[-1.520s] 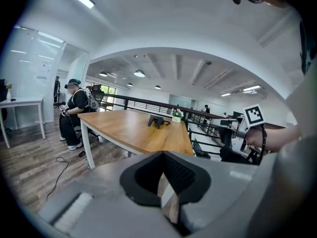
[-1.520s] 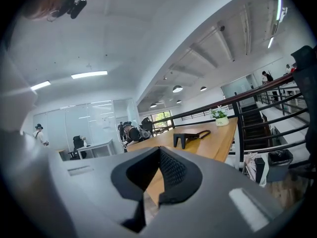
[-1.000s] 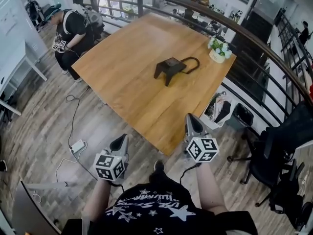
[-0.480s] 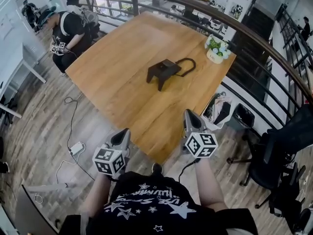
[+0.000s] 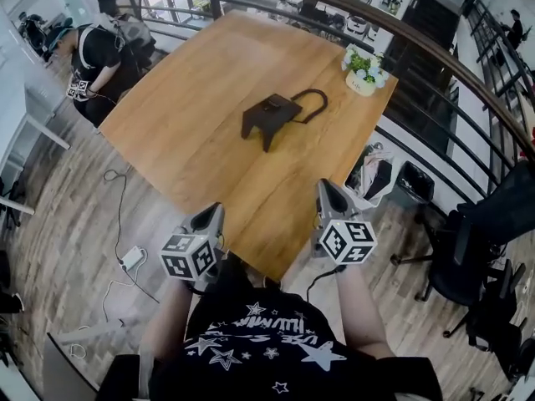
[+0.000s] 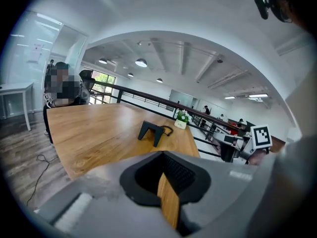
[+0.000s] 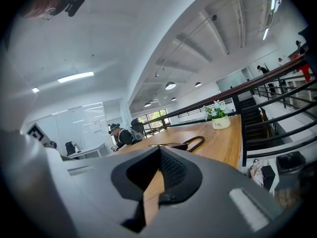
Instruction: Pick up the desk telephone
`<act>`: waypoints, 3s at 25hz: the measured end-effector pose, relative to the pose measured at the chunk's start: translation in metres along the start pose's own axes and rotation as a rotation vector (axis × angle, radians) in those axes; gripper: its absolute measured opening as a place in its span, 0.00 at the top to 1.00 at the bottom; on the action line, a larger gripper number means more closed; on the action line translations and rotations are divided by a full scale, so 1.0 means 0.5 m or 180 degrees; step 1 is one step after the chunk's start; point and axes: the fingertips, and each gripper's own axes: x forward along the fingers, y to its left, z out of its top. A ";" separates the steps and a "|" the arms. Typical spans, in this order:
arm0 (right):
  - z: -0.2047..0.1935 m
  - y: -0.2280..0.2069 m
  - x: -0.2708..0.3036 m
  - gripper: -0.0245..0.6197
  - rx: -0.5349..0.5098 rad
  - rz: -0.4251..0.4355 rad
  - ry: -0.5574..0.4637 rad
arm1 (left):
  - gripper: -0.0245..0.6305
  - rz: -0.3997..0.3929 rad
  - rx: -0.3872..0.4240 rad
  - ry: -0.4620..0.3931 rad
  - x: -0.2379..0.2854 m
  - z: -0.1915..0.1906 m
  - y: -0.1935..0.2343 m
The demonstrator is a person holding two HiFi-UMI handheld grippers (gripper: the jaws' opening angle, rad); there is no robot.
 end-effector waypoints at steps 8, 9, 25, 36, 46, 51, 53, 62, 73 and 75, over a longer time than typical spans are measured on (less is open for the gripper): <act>0.034 -0.030 0.020 0.96 0.0020 -0.0421 -0.0136 | 0.96 -0.0468 0.0033 0.0257 0.141 0.082 0.009; 0.035 -0.036 0.023 0.96 0.0033 -0.0491 -0.0149 | 0.96 -0.0529 -0.0001 0.0283 0.158 0.090 0.012; 0.021 -0.059 0.084 0.96 0.0123 -0.1230 -0.0156 | 0.42 -0.1567 -0.1419 0.1007 0.388 0.117 0.032; 0.014 -0.078 0.091 0.96 0.0178 -0.1525 -0.0108 | 0.41 -0.1418 -0.2290 0.0697 0.507 0.162 0.063; -0.008 -0.113 0.127 0.96 0.0249 -0.1565 -0.0022 | 0.37 -0.1366 -0.2479 0.0598 0.593 0.156 0.054; -0.021 -0.119 0.142 0.96 0.0292 -0.1538 0.0053 | 0.37 -0.1299 -0.2645 0.0541 0.625 0.153 0.053; -0.025 -0.121 0.146 0.96 0.0323 -0.1534 0.0065 | 0.37 -0.1205 -0.2747 0.0461 0.637 0.153 0.060; -0.034 -0.132 0.143 0.96 0.0391 -0.1533 0.0082 | 0.38 -0.0899 -0.2987 0.0374 0.662 0.146 0.078; -0.035 -0.125 0.148 0.96 0.0349 -0.1451 0.0103 | 0.58 -0.0666 -0.2984 0.0438 0.660 0.131 0.093; -0.034 -0.128 0.149 0.96 0.0338 -0.1442 0.0098 | 0.60 -0.0678 -0.2980 0.0423 0.663 0.131 0.092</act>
